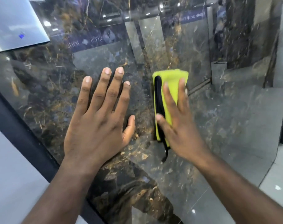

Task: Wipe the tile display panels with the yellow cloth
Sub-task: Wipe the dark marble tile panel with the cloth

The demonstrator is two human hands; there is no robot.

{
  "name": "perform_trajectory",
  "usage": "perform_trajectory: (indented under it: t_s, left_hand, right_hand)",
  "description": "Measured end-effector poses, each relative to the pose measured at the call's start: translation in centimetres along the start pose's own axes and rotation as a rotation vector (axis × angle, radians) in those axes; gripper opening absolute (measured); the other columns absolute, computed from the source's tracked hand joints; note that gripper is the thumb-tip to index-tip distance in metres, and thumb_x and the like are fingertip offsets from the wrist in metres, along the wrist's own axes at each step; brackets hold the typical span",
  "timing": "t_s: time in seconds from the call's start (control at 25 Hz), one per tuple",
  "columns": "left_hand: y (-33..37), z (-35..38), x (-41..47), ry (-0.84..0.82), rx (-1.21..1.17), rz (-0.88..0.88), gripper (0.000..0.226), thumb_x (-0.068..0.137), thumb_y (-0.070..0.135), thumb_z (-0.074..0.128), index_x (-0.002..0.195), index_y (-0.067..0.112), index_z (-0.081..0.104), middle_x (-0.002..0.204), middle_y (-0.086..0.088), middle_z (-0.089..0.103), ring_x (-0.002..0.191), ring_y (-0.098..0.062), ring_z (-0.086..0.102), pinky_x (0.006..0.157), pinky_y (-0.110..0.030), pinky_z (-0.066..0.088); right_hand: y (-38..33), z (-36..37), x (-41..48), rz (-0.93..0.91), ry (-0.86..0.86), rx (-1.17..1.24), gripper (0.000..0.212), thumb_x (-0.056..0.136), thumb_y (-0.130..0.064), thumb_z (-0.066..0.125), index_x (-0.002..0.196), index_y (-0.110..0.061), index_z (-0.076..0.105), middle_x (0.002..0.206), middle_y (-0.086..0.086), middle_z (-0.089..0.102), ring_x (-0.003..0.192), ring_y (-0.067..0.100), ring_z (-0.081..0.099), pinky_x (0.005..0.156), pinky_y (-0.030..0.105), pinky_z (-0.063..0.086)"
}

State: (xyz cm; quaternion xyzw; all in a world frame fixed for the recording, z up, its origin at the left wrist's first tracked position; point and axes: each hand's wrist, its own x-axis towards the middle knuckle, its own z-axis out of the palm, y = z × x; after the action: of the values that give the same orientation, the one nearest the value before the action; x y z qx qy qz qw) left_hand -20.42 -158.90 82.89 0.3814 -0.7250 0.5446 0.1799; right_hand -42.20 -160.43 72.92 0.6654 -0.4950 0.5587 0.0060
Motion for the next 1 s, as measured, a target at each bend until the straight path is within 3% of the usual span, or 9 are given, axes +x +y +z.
perform_trajectory:
  t_s: [0.16,0.28,0.36,0.44,0.56,0.64,0.72,0.84,1.0]
  left_hand:
    - [0.8,-0.2,1.2,0.065,-0.069,-0.094,0.068,0.105,0.047,0.053,0.158,0.004,0.047,0.176,-0.018,0.026,0.165,-0.037,0.019,0.135,-0.059,0.007]
    - [2.8,0.0,4.0,0.103,-0.086,-0.127,0.063,0.103,0.046,0.055,0.151,0.004,0.054,0.174,-0.020,0.031,0.164,-0.038,0.022,0.135,-0.060,0.009]
    - [4.4,0.3,5.9,0.114,-0.071,-0.109,0.064,0.103,0.047,0.055,0.151,0.004,0.055,0.175,-0.018,0.030,0.164,-0.038,0.023,0.134,-0.061,0.011]
    - [5.7,0.7,7.6,0.121,-0.057,-0.095,0.064,0.102,0.046,0.056,0.150,0.004,0.057,0.175,-0.017,0.030,0.164,-0.037,0.024,0.134,-0.061,0.011]
    - [7.2,1.1,10.2,0.116,-0.044,-0.100,0.063,0.101,0.045,0.056,0.148,0.003,0.057,0.174,-0.017,0.032,0.163,-0.038,0.027,0.134,-0.061,0.010]
    - [8.3,1.2,11.9,0.131,-0.040,-0.121,0.063,0.101,0.044,0.057,0.148,0.003,0.058,0.174,-0.017,0.033,0.162,-0.038,0.029,0.134,-0.060,0.011]
    - [9.8,1.4,13.6,0.162,-0.025,-0.133,0.063,0.101,0.044,0.057,0.150,0.003,0.058,0.174,-0.016,0.034,0.162,-0.036,0.030,0.134,-0.060,0.014]
    - [11.7,2.3,15.0,0.184,-0.058,-0.142,0.067,0.102,0.045,0.056,0.156,0.005,0.053,0.175,-0.015,0.032,0.163,-0.034,0.029,0.133,-0.060,0.018]
    - [12.2,3.9,14.5,0.126,-0.049,-0.106,0.075,0.103,0.046,0.054,0.165,0.007,0.042,0.178,-0.013,0.025,0.166,-0.032,0.022,0.134,-0.059,0.017]
  right_hand:
    - [4.3,-1.5,0.7,0.189,0.049,0.138,0.082,0.111,-0.034,0.053,0.168,-0.043,-0.005,0.167,-0.012,-0.041,0.159,0.019,-0.030,0.131,0.061,0.001]
    - [4.2,-4.0,6.4,0.128,0.115,0.151,0.079,0.111,-0.031,0.053,0.170,-0.035,0.000,0.171,0.000,-0.035,0.159,0.024,-0.028,0.132,0.050,-0.008]
    - [4.6,-3.7,5.2,-0.042,0.073,0.074,0.076,0.112,-0.035,0.052,0.170,-0.035,0.002,0.172,-0.002,-0.033,0.161,0.027,-0.026,0.129,0.042,-0.008]
    - [7.5,-3.1,2.0,-0.100,-0.003,0.024,0.075,0.112,-0.040,0.051,0.170,-0.037,0.004,0.172,-0.006,-0.032,0.162,0.026,-0.023,0.131,0.046,-0.002]
    - [12.8,-5.8,5.2,0.067,0.071,0.107,0.077,0.108,-0.047,0.047,0.169,-0.037,0.003,0.170,-0.005,-0.035,0.160,0.023,-0.027,0.131,0.059,-0.001]
    - [13.2,-8.2,9.7,0.136,0.140,0.139,0.080,0.104,-0.040,0.047,0.170,-0.031,0.004,0.172,0.004,-0.030,0.160,0.030,-0.025,0.131,0.057,-0.007]
    - [12.5,-8.5,10.7,-0.008,0.148,0.088,0.078,0.108,-0.036,0.048,0.170,-0.031,0.003,0.173,0.006,-0.030,0.160,0.036,-0.024,0.131,0.053,-0.008]
    - [14.6,-7.1,5.6,-0.173,0.007,-0.031,0.076,0.113,-0.037,0.050,0.169,-0.040,0.000,0.173,-0.004,-0.032,0.162,0.030,-0.022,0.131,0.052,-0.001]
    - [17.9,-9.9,10.3,0.004,0.096,0.098,0.078,0.106,-0.044,0.046,0.169,-0.042,0.000,0.172,-0.006,-0.032,0.160,0.027,-0.027,0.130,0.044,-0.008]
